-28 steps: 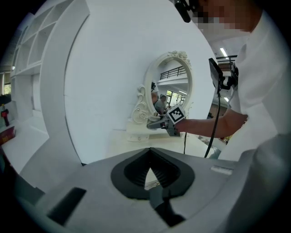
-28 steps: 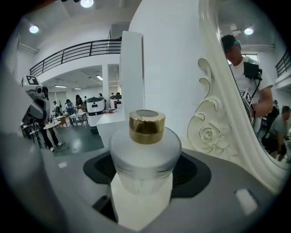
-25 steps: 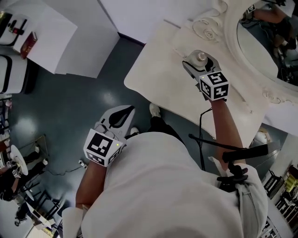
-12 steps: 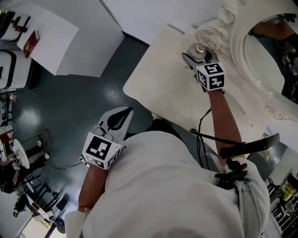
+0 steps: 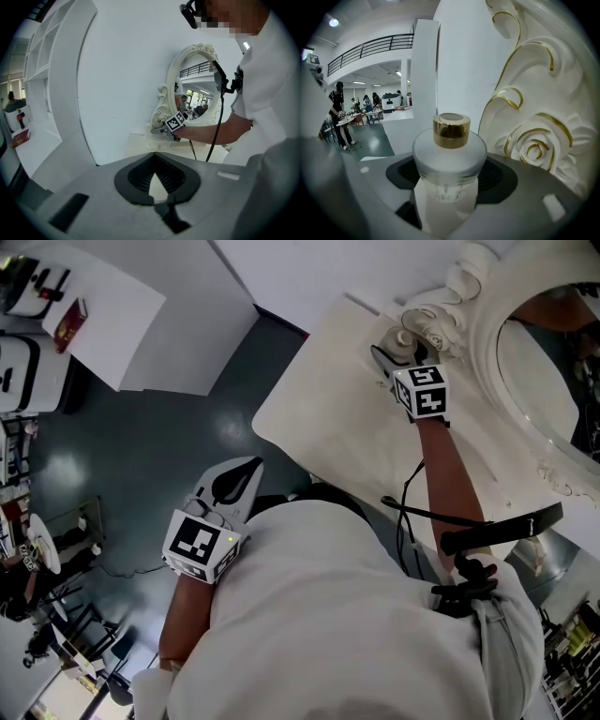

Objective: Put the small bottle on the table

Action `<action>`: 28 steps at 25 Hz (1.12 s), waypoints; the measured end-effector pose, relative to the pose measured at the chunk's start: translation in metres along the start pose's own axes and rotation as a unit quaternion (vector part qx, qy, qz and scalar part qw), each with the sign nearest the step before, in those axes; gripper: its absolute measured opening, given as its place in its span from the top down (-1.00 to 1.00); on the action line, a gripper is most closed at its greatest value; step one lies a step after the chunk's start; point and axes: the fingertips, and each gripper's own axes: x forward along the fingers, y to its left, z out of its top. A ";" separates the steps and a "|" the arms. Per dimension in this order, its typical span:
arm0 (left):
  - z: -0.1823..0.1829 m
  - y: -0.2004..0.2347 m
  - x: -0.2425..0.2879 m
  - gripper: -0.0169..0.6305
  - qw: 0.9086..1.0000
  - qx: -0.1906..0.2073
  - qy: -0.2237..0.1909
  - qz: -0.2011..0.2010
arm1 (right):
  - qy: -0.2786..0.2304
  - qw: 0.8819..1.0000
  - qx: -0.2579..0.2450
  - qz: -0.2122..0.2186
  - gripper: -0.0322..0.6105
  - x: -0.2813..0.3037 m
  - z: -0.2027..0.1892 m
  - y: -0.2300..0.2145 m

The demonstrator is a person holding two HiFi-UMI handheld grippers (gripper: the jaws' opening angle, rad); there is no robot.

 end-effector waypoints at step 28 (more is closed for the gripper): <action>0.020 0.012 0.007 0.94 1.000 0.011 -0.002 -0.007 | 0.002 1.000 -0.008 -0.030 -0.16 0.014 -0.011 -0.005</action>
